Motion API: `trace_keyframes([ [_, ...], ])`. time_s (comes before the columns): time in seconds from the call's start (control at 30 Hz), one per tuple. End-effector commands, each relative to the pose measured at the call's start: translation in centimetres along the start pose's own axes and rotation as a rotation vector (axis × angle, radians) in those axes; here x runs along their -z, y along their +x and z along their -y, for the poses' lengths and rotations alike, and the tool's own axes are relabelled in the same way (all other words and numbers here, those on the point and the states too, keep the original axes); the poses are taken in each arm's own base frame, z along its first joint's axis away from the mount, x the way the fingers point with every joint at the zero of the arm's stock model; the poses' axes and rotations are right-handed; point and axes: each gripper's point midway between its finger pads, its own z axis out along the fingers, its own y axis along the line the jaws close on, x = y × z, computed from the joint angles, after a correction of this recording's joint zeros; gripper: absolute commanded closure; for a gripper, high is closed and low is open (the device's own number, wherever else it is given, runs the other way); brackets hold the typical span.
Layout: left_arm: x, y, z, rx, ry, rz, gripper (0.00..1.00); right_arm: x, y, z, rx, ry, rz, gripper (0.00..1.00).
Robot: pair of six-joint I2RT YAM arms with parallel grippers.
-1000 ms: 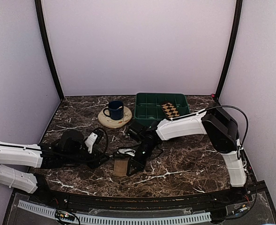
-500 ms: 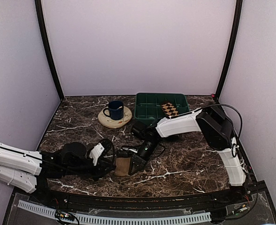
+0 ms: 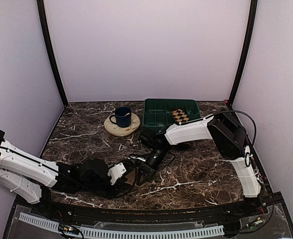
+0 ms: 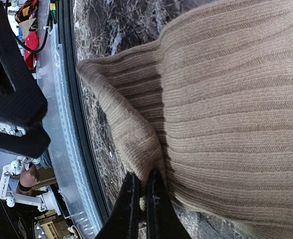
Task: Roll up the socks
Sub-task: Roll the sock at the center of the board.
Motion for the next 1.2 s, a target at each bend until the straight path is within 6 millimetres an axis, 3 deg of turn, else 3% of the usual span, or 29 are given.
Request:
trace_keyframes([
  [0.0,-0.5,-0.8,-0.2,-0.063,-0.037,-0.001,0.66,0.1,0.1,0.7,-0.034,0.005,-0.01,1.0],
  [0.67,-3.0,0.3,-0.6,-0.168,-0.088,-0.065,0.64,0.1,0.4,0.3,-0.037,-0.009,-0.025,1.0],
  [1.17,-3.9,1.2,0.1,-0.18,-0.049,-0.117,0.7,0.1,0.4,0.0,-0.034,-0.029,-0.032,1.0],
])
